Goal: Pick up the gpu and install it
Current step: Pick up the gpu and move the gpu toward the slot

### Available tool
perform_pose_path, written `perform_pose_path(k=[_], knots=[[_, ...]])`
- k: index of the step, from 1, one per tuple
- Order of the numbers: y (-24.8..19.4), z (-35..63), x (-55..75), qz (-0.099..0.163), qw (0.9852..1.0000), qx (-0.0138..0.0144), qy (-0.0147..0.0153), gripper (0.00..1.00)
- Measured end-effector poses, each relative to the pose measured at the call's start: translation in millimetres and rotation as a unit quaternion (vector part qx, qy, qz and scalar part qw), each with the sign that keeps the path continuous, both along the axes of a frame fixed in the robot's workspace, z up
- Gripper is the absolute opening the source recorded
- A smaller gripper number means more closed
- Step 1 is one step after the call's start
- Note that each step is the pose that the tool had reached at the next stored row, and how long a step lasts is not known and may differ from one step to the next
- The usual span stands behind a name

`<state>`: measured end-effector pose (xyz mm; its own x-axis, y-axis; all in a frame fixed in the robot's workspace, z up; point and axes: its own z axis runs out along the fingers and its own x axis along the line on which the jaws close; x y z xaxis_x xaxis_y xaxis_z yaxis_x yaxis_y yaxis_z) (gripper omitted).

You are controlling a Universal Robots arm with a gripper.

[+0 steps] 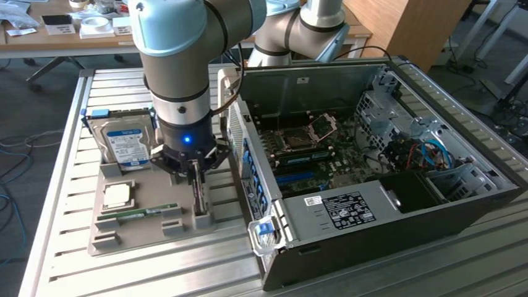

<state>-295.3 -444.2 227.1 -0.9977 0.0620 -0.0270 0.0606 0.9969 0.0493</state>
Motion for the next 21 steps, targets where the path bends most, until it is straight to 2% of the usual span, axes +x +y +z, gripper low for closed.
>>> perform_pose_path(k=[1,2,12,15,21], knots=[[0.0,0.0,0.0,0.000,1.0000,0.0000,0.0000,0.31],[0.0,0.0,0.0,0.000,1.0000,0.0000,0.0000,0.27],[0.1,1.1,0.2,0.008,1.0000,0.0001,0.0000,0.27],[0.0,8.6,0.1,0.009,1.0000,0.0000,0.0000,0.27],[0.0,31.9,0.1,0.010,1.0000,0.0001,-0.0001,0.27]])
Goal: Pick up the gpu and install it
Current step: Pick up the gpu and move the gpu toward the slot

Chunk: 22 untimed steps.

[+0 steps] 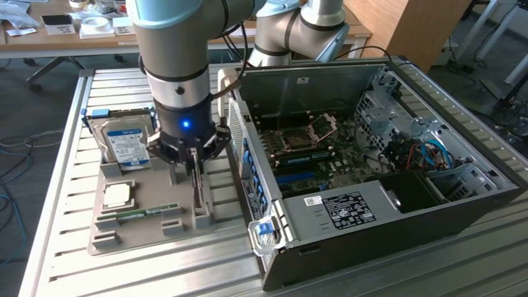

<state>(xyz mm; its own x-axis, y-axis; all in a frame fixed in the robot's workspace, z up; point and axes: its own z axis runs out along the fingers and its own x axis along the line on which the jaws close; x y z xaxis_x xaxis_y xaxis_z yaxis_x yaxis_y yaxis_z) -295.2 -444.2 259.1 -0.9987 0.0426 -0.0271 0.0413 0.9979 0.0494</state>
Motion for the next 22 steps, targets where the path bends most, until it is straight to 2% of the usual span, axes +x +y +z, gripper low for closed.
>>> perform_pose_path(k=[8,22], knots=[[0.0,16.3,0.0,0.014,0.9999,0.0000,0.0000,0.27],[0.0,78.6,0.0,0.017,0.9999,0.0000,0.0000,0.27]])
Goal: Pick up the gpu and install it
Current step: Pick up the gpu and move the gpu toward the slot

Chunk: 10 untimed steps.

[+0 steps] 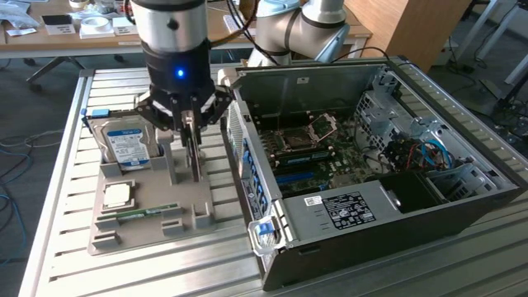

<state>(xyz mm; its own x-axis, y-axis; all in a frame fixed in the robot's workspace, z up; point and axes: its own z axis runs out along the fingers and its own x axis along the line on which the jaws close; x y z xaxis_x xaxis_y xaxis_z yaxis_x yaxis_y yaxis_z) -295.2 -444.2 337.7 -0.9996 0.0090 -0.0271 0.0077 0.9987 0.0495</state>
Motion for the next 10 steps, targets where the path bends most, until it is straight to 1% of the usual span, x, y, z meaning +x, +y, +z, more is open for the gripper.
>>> perform_pose_path(k=[6,10], knots=[[0.0,26.7,0.0,0.000,1.0000,0.0000,0.0000,0.27],[0.0,41.7,0.0,0.000,1.0000,0.0000,0.0000,0.27]])
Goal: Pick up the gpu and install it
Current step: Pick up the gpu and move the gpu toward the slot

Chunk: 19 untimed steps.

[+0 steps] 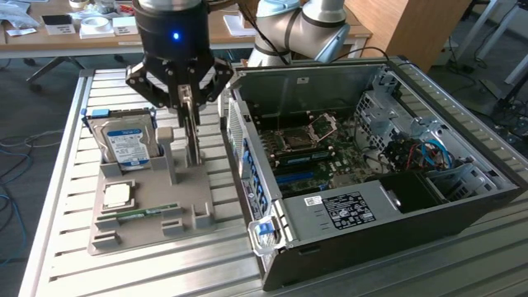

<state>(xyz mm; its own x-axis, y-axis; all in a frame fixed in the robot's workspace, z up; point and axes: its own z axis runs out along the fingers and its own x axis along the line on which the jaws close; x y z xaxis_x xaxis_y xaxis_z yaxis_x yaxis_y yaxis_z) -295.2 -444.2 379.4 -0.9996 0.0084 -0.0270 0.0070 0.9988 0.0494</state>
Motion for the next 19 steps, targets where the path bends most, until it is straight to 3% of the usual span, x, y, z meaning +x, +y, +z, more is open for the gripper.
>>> perform_pose_path(k=[8,19], knots=[[0.0,20.8,0.0,0.000,1.0000,0.0000,0.0000,0.27],[0.0,24.3,0.0,0.000,1.0000,0.0001,0.0000,0.27]])
